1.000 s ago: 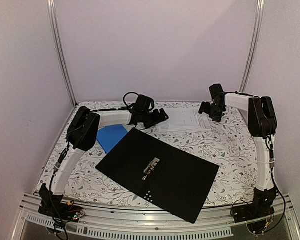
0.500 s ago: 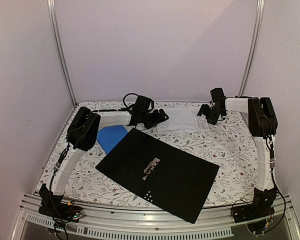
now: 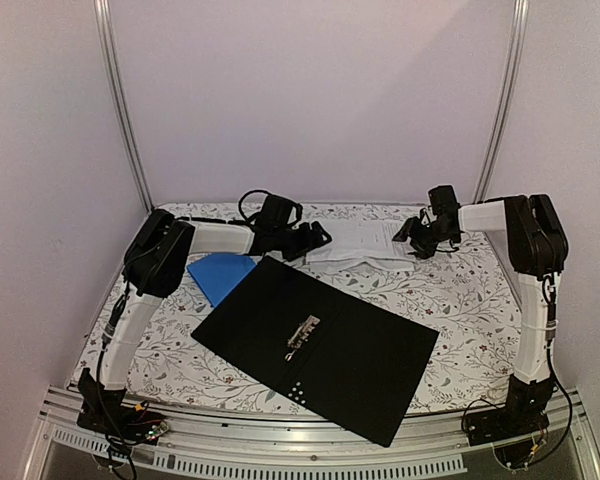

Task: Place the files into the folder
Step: Adjust the file at the center of the board.

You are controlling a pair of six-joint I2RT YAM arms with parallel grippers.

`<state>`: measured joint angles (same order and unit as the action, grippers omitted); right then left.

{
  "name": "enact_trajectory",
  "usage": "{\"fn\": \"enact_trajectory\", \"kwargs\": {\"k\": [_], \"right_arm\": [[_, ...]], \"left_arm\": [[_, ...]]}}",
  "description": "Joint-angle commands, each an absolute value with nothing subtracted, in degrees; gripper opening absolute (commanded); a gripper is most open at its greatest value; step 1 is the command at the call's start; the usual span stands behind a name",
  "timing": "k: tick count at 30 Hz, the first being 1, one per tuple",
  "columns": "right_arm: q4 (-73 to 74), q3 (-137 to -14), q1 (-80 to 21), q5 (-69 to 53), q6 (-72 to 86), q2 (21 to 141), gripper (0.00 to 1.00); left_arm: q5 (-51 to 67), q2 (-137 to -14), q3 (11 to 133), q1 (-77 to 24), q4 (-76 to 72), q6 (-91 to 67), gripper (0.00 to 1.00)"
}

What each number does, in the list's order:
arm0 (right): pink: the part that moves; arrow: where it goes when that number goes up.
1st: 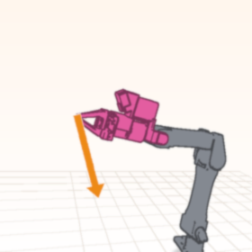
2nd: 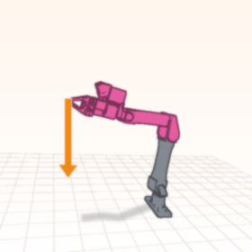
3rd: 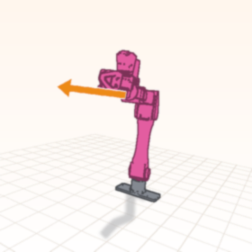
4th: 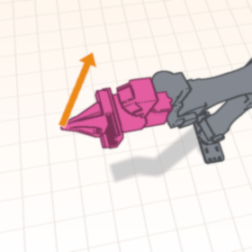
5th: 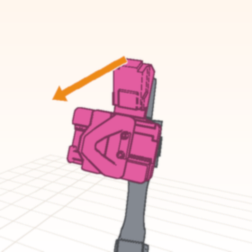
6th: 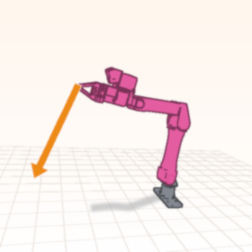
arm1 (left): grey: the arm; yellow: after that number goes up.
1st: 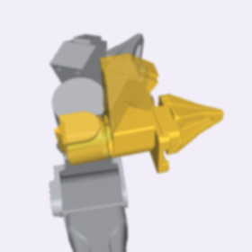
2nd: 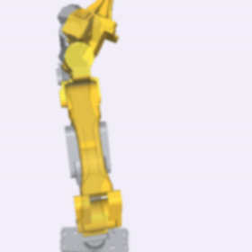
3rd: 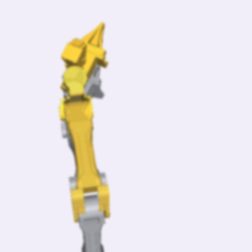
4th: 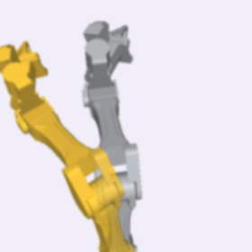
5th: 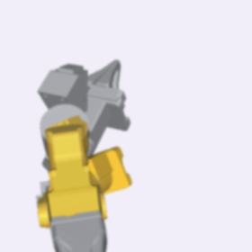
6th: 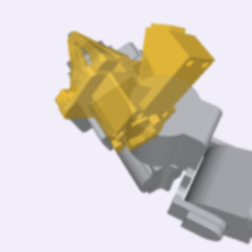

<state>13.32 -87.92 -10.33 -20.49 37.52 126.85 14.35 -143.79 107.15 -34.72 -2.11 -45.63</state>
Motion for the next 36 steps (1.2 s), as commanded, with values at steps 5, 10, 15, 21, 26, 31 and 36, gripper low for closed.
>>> {"fn": "enact_trajectory", "kwargs": {"k": [5, 10, 15, 21, 26, 31, 36], "right_arm": [[11.26, -82.79, -9.68, -26.07, 38.57, 123.64, 0.56], [10.4, -80.1, -7.84, -26.62, 38.84, 121.5, 0.53], [11.36, -77.36, -6.77, -25.23, 38.66, 118.92, 0.52], [13.47, -75.68, -6.77, -23.81, 38.62, 118.17, 0.52], [14.45, -74.26, -6.8, -22.83, 37.77, 117.52, 0.52], [14.04, -73.62, -7.2, -24.44, 38.34, 118.41, 0.52], [12.11, -73.25, -8.44, -26.89, 39.87, 119.47, 0.51]], "left_arm": [[15.98, -143.54, 104.56, -33.76, 1.53, -44.99, 0.84], [14.57, -142.94, 104.69, -33.75, 3.52, -42.99, 0.85], [13.88, -142.68, 104.55, -33.84, 4.2, -42.0, 0.84], [13.56, -142.64, 104.32, -33.84, 4.54, -41.25, 0.84], [13.19, -142.47, 104.33, -33.95, 5.16, -40.4, 0.85], [13.09, -142.81, 104.33, -34.14, 5.36, -40.17, 0.84], [13.03, -143.32, 104.67, -34.74, 5.31, -40.17, 0.84]]}}
